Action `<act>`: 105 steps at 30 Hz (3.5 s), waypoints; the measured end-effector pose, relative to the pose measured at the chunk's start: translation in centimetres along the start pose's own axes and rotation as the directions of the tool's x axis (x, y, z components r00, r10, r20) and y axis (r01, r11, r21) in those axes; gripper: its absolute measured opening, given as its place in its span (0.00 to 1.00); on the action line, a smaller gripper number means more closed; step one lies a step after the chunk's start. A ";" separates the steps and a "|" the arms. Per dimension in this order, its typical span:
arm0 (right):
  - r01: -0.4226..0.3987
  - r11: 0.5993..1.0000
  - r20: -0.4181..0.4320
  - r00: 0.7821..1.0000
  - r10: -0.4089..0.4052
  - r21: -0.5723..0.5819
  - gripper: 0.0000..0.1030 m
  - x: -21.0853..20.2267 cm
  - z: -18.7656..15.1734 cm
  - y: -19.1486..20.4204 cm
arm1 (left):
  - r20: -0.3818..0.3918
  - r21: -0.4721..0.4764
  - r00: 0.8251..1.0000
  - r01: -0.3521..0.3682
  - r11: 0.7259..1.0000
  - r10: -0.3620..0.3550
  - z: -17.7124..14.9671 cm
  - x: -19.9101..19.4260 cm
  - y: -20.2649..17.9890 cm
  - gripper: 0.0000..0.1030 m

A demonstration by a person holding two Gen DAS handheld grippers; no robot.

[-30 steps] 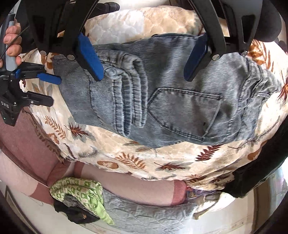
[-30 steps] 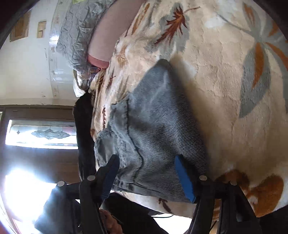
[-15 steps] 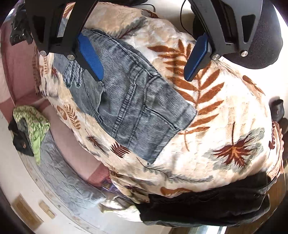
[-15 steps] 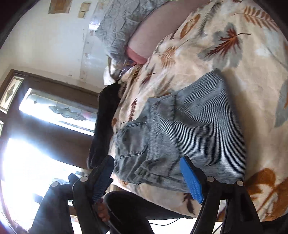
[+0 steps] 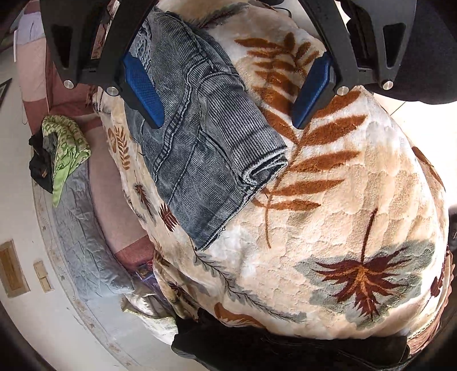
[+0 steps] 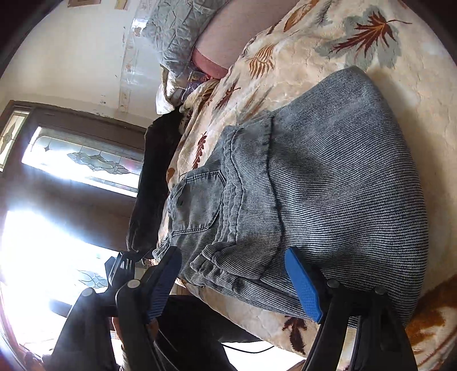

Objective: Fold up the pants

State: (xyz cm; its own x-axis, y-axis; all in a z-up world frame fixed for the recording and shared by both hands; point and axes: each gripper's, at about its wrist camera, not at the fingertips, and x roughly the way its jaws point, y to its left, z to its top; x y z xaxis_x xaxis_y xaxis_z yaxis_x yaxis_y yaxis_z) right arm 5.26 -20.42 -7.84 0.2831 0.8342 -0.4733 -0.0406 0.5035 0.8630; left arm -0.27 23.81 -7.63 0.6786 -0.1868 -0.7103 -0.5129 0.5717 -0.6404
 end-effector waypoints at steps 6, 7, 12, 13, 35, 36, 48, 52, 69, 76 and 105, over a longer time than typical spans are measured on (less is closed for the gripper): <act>-0.055 0.997 -0.051 0.997 0.053 -0.048 0.76 1.8 -0.1 3.4 | 0.035 0.094 0.998 -0.052 0.994 0.048 -0.3 0.4 -0.4 0.88; -0.023 0.999 -0.086 0.996 0.020 -0.031 0.76 3.0 -0.2 2.8 | 0.045 0.113 0.997 -0.066 0.991 0.061 -0.4 0.5 -0.7 0.88; 0.035 0.998 -0.127 0.991 -0.042 -0.058 0.76 3.9 0.5 4.5 | 0.091 0.194 0.991 -0.111 0.975 0.094 -0.9 -0.2 -1.7 0.88; 0.037 0.995 -0.112 0.993 -0.047 -0.090 0.76 3.7 1.1 5.8 | 0.116 0.212 0.988 -0.120 0.970 0.097 -1.1 -0.7 -2.0 0.88; 0.189 0.958 -0.281 0.927 -0.246 -0.214 0.76 20.5 13.9 11.3 | 0.227 0.466 0.973 -0.138 0.874 0.033 -3.6 -1.2 -6.4 0.88; 0.243 0.948 -0.323 0.898 -0.300 -0.205 0.76 22.2 13.5 9.9 | 0.226 0.463 0.974 -0.135 0.876 0.031 -3.6 -1.2 -6.2 0.88; 0.140 0.965 -0.257 0.946 -0.197 -0.222 0.76 16.0 6.6 14.2 | 0.244 0.423 0.968 -0.159 0.892 0.057 -3.3 -1.9 -4.9 0.88; 0.105 0.977 -0.312 0.936 -0.161 -0.188 0.76 15.5 2.7 12.8 | 0.266 0.435 0.962 -0.181 0.882 0.066 -3.7 -2.5 -5.1 0.88; 0.134 0.982 -0.372 0.912 -0.176 -0.135 0.77 18.7 -0.9 11.3 | 0.256 0.406 0.960 -0.211 0.889 0.111 -3.6 -3.3 -4.4 0.88; 0.108 0.963 -0.233 0.958 -0.167 -0.248 0.77 13.4 -0.8 14.5 | 0.238 0.338 0.966 -0.184 0.923 0.105 -2.6 -3.8 -2.6 0.88; -0.083 0.958 0.233 0.972 0.018 0.274 0.77 -10.4 -4.3 -4.6 | -0.015 0.834 0.999 -0.014 0.552 0.049 -17.6 3.3 -20.7 0.88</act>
State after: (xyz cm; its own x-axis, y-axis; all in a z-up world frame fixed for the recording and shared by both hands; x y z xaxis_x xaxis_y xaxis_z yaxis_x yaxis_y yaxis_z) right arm -1.59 -30.43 -7.68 0.4981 0.7674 -0.4037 0.2004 0.3510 0.9147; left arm 3.33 -2.64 -1.86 0.6447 -0.1710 -0.7450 0.1454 0.9843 -0.1001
